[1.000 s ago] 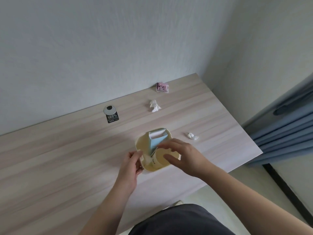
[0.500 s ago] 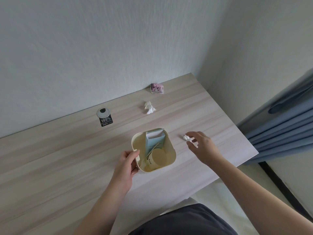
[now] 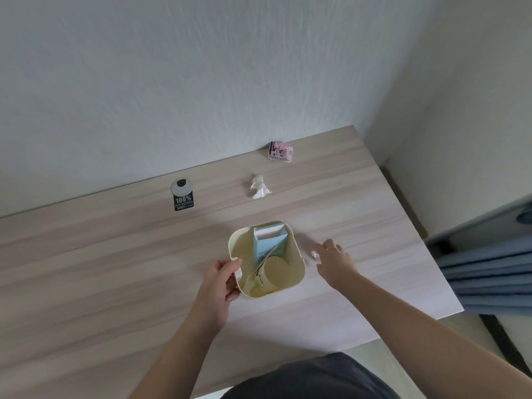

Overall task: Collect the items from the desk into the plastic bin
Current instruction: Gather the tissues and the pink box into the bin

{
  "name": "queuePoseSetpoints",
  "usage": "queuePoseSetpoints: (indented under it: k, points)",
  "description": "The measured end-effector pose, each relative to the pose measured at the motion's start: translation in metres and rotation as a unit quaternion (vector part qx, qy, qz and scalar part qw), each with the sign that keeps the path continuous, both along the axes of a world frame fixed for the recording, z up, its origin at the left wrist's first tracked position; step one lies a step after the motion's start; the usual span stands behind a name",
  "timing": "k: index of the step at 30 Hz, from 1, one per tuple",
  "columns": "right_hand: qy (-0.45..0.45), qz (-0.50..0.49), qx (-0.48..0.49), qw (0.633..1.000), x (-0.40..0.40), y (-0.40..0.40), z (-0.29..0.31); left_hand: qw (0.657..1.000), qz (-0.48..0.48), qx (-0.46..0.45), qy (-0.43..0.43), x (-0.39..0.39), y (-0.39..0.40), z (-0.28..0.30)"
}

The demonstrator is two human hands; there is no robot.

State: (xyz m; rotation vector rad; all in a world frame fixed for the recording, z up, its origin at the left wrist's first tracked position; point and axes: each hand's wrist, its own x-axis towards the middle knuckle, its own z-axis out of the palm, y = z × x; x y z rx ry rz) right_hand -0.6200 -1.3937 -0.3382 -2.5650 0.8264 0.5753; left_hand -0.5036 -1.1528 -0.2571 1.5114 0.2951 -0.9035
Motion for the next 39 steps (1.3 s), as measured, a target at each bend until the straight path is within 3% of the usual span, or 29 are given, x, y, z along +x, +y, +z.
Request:
queuePoseSetpoints:
  k: [6,9,14,19,25,30,34,39]
  points:
    - [-0.014,-0.019,0.045,0.999,-0.001,-0.021,-0.011,0.999,0.040,0.009,0.001,-0.002,-0.020,0.000]
    - [-0.155,-0.091,0.083,0.980,0.005,-0.035,0.011,0.999,0.048,0.005,-0.005,0.000,-0.028,0.002]
    - [-0.413,-0.118,0.129,0.894,0.026,-0.045,0.090,0.998,0.053,0.004,-0.014,0.004,-0.041,0.003]
    - [-0.509,-0.049,0.140,0.848,0.049,-0.040,0.141,0.999,0.050,0.009,-0.017,0.011,-0.049,0.005]
    - [-0.496,0.024,0.150,0.855,0.067,-0.020,0.151,0.998,0.054,0.004,-0.015,0.021,-0.054,0.010]
    - [-0.327,0.152,0.186,0.914,0.078,-0.016,0.144,0.997,0.077,-0.014,-0.010,0.029,-0.055,0.009]
    - [-0.378,0.046,0.204,0.902,0.100,-0.030,0.130,0.996,0.089,-0.013,-0.013,0.040,-0.052,0.006]
    - [-0.316,0.002,0.148,0.937,0.149,-0.055,0.092,0.994,0.103,-0.023,-0.017,0.053,-0.044,0.006]
